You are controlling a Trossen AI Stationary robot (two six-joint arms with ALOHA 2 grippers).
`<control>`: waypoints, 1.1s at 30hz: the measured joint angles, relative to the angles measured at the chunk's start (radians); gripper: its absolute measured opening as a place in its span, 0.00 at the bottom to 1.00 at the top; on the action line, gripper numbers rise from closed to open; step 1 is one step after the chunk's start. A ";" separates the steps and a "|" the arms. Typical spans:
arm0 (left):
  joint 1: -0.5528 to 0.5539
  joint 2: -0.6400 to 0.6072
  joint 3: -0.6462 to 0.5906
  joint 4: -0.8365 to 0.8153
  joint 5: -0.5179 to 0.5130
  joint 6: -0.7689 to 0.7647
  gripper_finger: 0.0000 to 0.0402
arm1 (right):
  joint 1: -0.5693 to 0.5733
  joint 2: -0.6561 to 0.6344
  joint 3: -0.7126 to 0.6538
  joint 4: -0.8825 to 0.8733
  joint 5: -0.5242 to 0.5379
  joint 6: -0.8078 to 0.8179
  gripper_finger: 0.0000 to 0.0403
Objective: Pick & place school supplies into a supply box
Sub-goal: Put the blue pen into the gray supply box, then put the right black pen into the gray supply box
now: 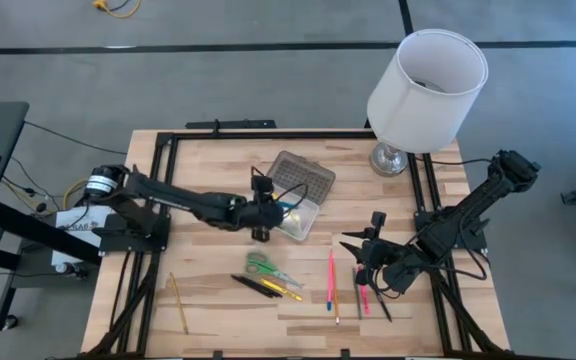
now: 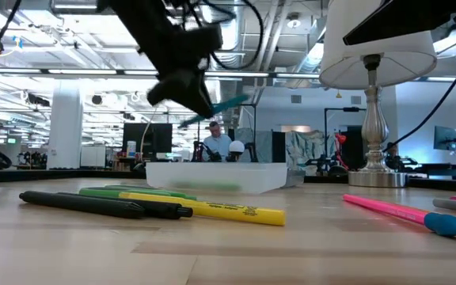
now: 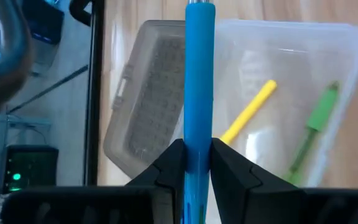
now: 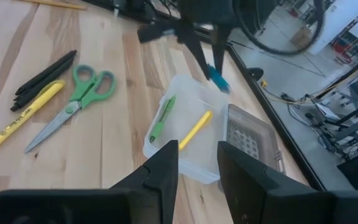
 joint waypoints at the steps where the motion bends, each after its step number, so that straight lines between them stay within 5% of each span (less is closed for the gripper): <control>1: 0.013 0.011 0.000 0.002 0.016 0.005 0.13 | 0.000 0.000 0.000 -0.007 0.000 0.000 0.27; 10: 0.072 0.100 -0.001 -0.006 0.068 0.044 0.15 | -0.006 0.000 0.000 -0.040 0.000 0.001 0.27; 25: 0.072 0.113 -0.001 -0.004 0.035 0.013 0.32 | -0.028 0.000 0.000 -0.056 -0.003 0.054 0.27; 33: -0.020 0.112 0.059 -0.340 0.008 -0.193 0.32 | -0.028 0.000 0.000 -0.177 -0.228 0.337 0.27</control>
